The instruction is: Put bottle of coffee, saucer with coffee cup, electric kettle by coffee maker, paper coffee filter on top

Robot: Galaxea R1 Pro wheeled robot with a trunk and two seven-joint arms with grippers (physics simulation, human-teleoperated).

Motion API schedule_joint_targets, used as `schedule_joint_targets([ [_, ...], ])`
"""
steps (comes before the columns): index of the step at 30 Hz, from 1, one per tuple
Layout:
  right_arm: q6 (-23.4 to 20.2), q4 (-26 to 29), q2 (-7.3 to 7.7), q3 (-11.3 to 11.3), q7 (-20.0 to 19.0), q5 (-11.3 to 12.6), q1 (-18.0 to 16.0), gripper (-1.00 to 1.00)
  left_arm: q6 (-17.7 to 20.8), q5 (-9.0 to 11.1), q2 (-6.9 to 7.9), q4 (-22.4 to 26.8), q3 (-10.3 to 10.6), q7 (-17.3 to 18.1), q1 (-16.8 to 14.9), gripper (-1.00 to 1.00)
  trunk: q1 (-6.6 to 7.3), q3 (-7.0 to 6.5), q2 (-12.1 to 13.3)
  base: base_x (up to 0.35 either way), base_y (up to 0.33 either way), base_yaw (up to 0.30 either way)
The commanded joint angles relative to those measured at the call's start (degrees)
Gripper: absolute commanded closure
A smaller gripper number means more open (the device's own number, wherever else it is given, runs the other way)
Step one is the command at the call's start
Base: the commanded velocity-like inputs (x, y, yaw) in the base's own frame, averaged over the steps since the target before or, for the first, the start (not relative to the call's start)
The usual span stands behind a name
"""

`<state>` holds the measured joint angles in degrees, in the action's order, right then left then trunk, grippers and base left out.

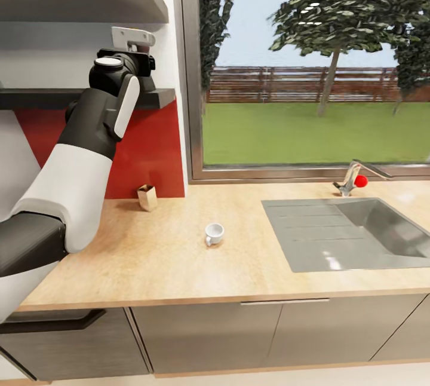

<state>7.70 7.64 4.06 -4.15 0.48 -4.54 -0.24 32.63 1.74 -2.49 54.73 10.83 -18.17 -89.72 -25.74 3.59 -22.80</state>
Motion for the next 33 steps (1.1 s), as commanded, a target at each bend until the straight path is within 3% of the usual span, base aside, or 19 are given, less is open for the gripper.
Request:
schedule_joint_targets([
  [1, 0.16, 0.0, -0.02, -0.42, 0.05, -0.47, -0.02, -1.0, 0.26, 0.17, 0.03, 0.09, 0.15, -0.37, -0.04, -1.0, -0.04, 0.13, -0.12, 0.035, 0.033, 0.0],
  [33, 0.13, 0.0, -0.02, -0.42, 0.05, -0.47, -0.02, -1.0, 0.24, 0.58, 0.86, 0.51, -0.01, -0.37, 0.24, -1.0, -0.04, 0.13, -0.12, 0.053, 0.002, 0.0],
])
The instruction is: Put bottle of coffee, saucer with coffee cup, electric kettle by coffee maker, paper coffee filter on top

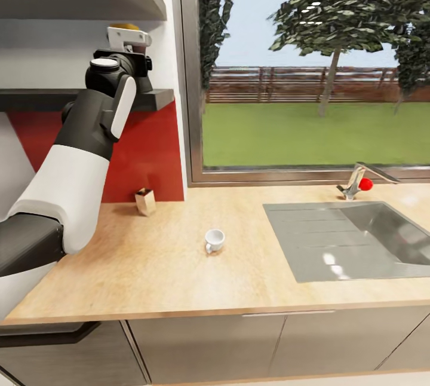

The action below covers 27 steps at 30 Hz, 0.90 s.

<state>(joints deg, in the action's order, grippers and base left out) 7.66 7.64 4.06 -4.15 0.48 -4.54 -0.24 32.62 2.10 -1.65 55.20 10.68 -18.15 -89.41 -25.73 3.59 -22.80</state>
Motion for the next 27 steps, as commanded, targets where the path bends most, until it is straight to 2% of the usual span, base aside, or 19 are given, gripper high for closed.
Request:
schedule_joint_targets([
  [1, 0.16, 0.0, -0.04, -0.42, 0.05, -0.47, -0.03, -1.0, 0.26, 0.22, 0.14, 0.02, 0.14, -0.39, -0.07, -1.0, -0.05, 0.12, -0.12, 0.191, 0.0, 0.0],
  [6, 0.16, 0.0, -0.04, -0.42, 0.05, -0.47, -0.03, -1.0, 0.26, 0.32, 0.68, 0.06, 0.16, -0.39, -0.06, -1.0, -0.05, 0.12, -0.12, 0.17, 0.0, 0.0],
  [16, 0.16, 0.0, -0.11, -0.41, 0.05, -0.47, -0.03, -1.0, 0.25, 0.27, 0.94, 0.03, 0.18, -0.29, 0.03, -1.0, -0.05, 0.12, -0.12, 0.02, 0.0, 0.0],
  [17, 0.16, 0.0, -0.11, -0.4, 0.05, -0.47, -0.03, -1.0, 0.25, 0.26, 0.94, 0.02, 0.17, -0.28, 0.07, 1.0, -0.05, 0.12, -0.12, 0.002, 0.0, 0.0],
  [27, 0.16, 0.0, -0.11, -0.35, 0.05, -0.47, -0.03, -1.0, 0.26, 0.22, 0.86, 0.16, 0.2, -0.21, 0.28, 1.0, -0.05, 0.12, -0.12, 0.0, 0.0, 0.0],
])
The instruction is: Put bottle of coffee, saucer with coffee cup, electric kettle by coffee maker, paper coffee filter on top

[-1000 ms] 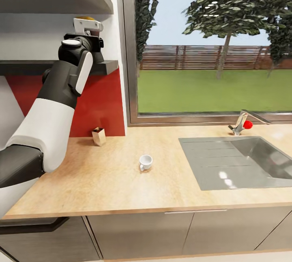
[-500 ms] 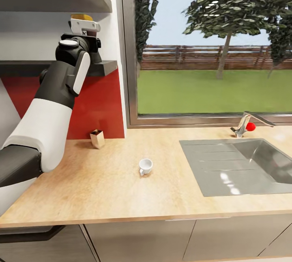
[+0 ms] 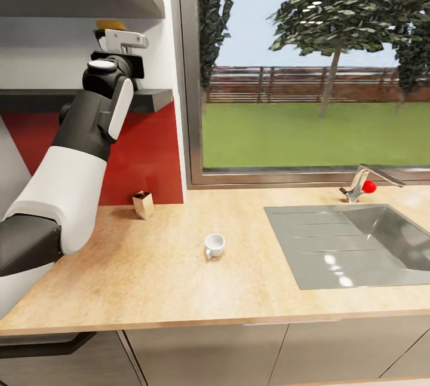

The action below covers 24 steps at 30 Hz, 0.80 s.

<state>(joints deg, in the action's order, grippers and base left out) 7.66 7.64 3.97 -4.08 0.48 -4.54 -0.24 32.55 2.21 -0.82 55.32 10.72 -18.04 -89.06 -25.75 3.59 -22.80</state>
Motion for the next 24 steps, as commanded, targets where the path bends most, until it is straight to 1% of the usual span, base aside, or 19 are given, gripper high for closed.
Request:
schedule_joint_targets([
  [1, 0.16, 0.0, -0.02, -0.41, 0.05, -0.47, -0.02, -1.0, 0.32, 0.09, 0.02, 0.04, 0.16, -0.32, -0.07, 1.0, -0.04, 0.13, -0.12, 0.0, 0.0, 0.0],
  [10, 0.16, 0.0, -0.07, -0.4, 0.05, -0.47, -0.02, -1.0, 0.58, -0.22, 0.11, 1.21, 0.17, -0.33, -0.07, 1.0, -0.04, 0.13, -0.12, 0.0, 0.0, 0.0],
  [15, 0.16, 0.06, -0.09, -0.45, 0.05, -0.45, -0.02, -1.0, 3.81, -0.14, 0.07, 1.31, 0.18, -0.39, -0.15, 1.0, -0.04, 0.13, -0.12, 0.0, 0.0, 0.0],
  [24, 0.18, 0.06, -0.11, -0.49, 0.05, -0.47, -0.02, -1.0, 4.52, -0.02, 0.06, 1.62, 0.24, -0.33, -0.24, 1.0, -0.04, 0.13, -0.12, 0.0, 0.0, -0.013],
])
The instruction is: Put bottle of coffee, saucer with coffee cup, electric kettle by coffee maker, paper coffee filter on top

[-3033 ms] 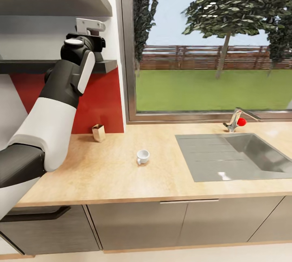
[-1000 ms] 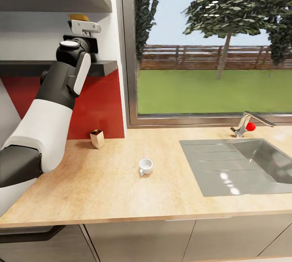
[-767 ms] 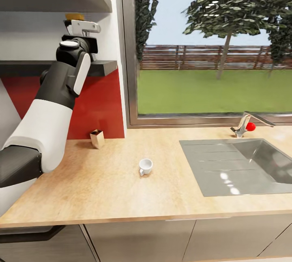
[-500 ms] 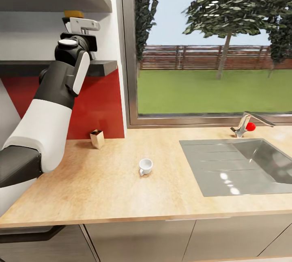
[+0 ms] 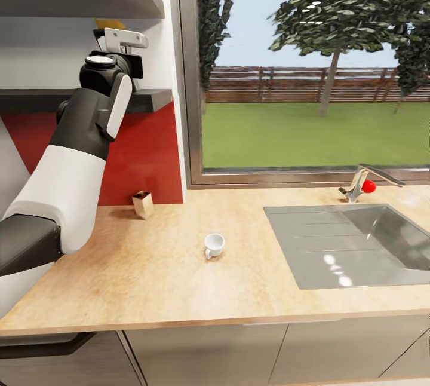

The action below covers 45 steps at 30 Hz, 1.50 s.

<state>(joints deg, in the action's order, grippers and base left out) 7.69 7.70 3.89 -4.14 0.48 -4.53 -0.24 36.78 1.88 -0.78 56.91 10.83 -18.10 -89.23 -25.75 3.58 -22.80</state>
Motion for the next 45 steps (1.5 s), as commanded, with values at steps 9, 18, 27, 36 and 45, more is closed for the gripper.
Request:
schedule_joint_targets([
  [9, 0.13, 0.04, -0.02, -0.43, 0.04, -0.42, -0.02, -1.0, 0.39, 0.13, -0.01, 0.04, 0.15, -0.27, -0.04, 1.0, -0.04, 0.13, -0.12, 0.0, 0.0, -0.222],
  [18, 0.13, 0.04, -0.02, -0.43, 0.04, -0.39, -0.02, -1.0, 0.4, 0.15, -0.09, 0.04, 0.16, -0.27, -0.06, 1.0, -0.04, 0.13, -0.12, 0.0, -0.103, -0.262],
  [27, 0.13, 0.04, -0.02, -0.43, -0.01, -0.39, -0.02, -1.0, 0.4, 0.11, -0.1, 0.04, 0.16, -0.27, -0.06, 1.0, -0.04, 0.13, -0.12, 0.0, -0.169, -0.263],
  [36, 0.14, 0.04, -0.02, -0.43, -0.03, -0.39, -0.02, -1.0, 0.4, 0.43, -0.54, 0.04, 0.44, -0.27, -0.04, 1.0, -0.04, 0.13, -0.12, 0.0, -0.01, -0.263],
  [45, 0.21, 0.04, -0.02, -0.37, -0.04, -0.39, -0.02, -1.0, 0.11, 0.61, -3.24, 0.04, 1.26, -0.27, 0.39, 1.0, -0.04, 0.13, -0.12, 0.0, 0.0, -0.263],
])
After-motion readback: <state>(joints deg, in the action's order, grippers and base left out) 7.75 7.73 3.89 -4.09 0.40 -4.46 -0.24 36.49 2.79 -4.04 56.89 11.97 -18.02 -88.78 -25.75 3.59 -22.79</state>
